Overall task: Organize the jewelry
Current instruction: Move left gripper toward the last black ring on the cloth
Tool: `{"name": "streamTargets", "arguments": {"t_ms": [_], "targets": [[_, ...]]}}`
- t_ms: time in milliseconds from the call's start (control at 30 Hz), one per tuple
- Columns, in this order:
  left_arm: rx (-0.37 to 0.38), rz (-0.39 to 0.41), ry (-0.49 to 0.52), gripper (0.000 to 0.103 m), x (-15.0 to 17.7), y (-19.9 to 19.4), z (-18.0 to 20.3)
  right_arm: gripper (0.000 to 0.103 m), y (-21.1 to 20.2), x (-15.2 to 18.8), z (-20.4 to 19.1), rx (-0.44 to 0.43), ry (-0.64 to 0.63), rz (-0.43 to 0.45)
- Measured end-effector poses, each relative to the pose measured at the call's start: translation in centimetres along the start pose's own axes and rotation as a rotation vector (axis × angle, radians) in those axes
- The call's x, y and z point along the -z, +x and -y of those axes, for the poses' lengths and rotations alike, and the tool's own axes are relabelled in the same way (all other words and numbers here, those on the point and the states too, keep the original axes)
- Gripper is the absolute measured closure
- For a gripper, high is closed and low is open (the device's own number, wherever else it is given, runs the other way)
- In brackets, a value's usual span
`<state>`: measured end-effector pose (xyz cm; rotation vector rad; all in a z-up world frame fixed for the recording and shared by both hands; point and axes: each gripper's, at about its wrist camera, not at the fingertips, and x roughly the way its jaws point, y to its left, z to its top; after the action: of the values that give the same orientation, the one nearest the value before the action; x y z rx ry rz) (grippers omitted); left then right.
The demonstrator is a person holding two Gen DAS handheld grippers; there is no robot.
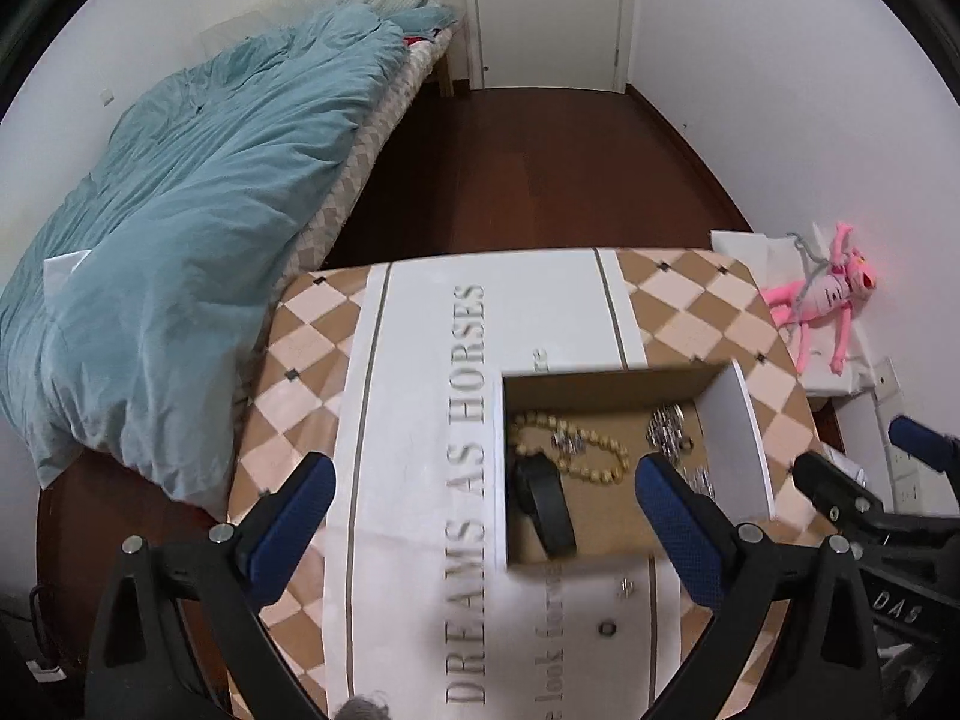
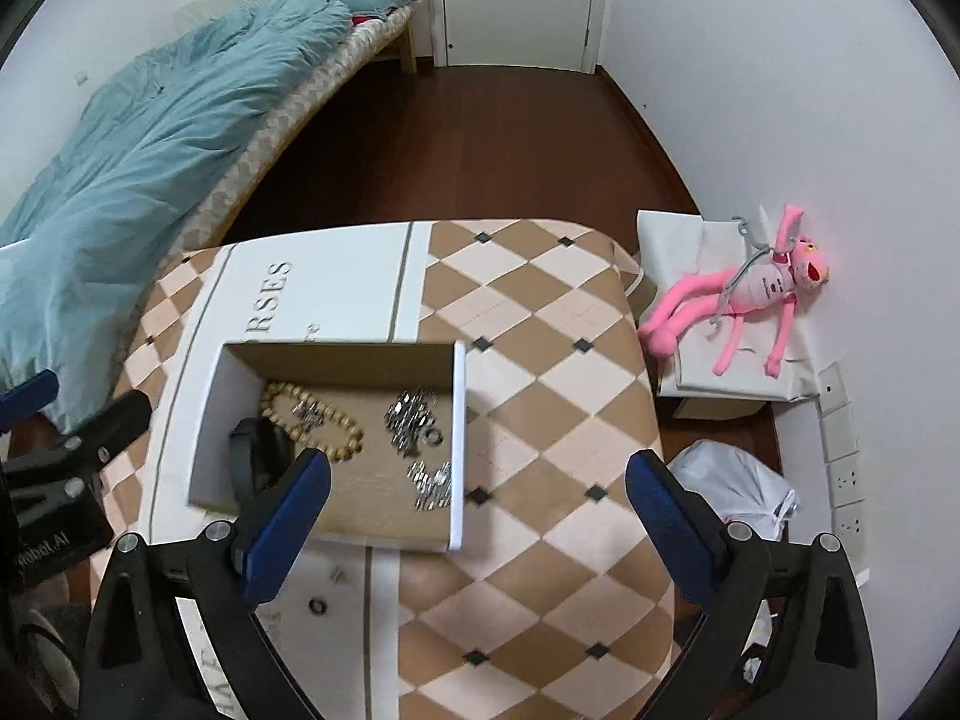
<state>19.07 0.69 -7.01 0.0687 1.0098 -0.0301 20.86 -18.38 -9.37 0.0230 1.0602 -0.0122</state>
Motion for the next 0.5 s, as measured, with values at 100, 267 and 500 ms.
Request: {"name": "streamTargets", "arguments": {"t_ms": [100, 267, 500], "targets": [[0.004, -0.006, 0.004, 0.001, 2.9, -0.2, 0.3, 0.003, -0.3, 2.4, 0.2, 0.002, 0.009, 0.004], [0.004, -0.109, -0.004, 0.001, 7.5, 2.2, 1.4, 0.003, 1.6, 7.1, 1.0, 0.007, 0.054, -0.052], [0.024, -0.164, 0.014, 0.002, 11.3, 5.2, 3.7, 0.026, 5.1, 12.0, 2.6, 0.01, 0.112, -0.132]]}}
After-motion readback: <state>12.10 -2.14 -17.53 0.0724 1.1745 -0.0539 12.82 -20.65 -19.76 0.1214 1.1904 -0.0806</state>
